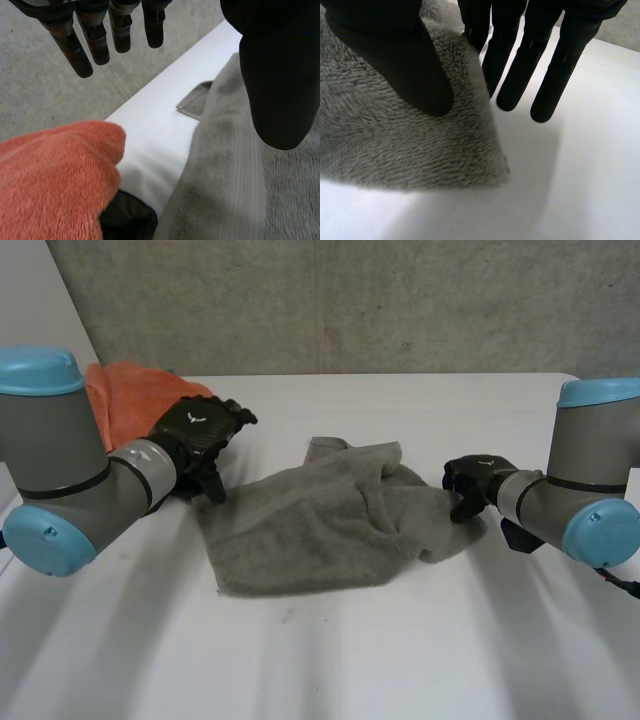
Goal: Fold the laundry.
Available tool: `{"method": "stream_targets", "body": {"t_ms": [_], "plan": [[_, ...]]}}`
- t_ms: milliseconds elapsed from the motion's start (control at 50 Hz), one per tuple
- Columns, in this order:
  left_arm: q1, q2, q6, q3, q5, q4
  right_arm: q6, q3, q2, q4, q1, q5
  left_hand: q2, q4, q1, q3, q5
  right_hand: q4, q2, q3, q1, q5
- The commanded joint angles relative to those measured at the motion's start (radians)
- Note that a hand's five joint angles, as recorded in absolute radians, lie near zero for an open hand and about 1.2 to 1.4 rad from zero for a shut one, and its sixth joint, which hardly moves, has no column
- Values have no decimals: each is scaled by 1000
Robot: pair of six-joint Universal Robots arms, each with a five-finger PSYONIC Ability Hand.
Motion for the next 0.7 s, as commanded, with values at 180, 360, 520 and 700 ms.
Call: {"method": "stream_targets", "body": {"t_ms": [180, 360, 520, 700], "plan": [[-69, -106, -108, 289, 73, -52, -64, 182, -424, -70, 71, -96, -26, -24, -25, -38, -50, 268, 257, 269, 308, 272], [-171, -265, -105, 515, 162, -242, -130, 222, -596, -68, 129, -193, -26, -24, -25, -38, -50, 268, 257, 269, 308, 272], [-256, -388, -66, 567, 149, -310, -149, 219, -611, -50, 166, -198, -26, -24, -25, -38, -50, 268, 257, 269, 308, 272], [-276, -423, -62, 613, 48, -285, -176, 205, -597, -56, 158, -187, 1196, 1198, 1197, 1184, 1171, 268, 257, 269, 308, 272]]}}
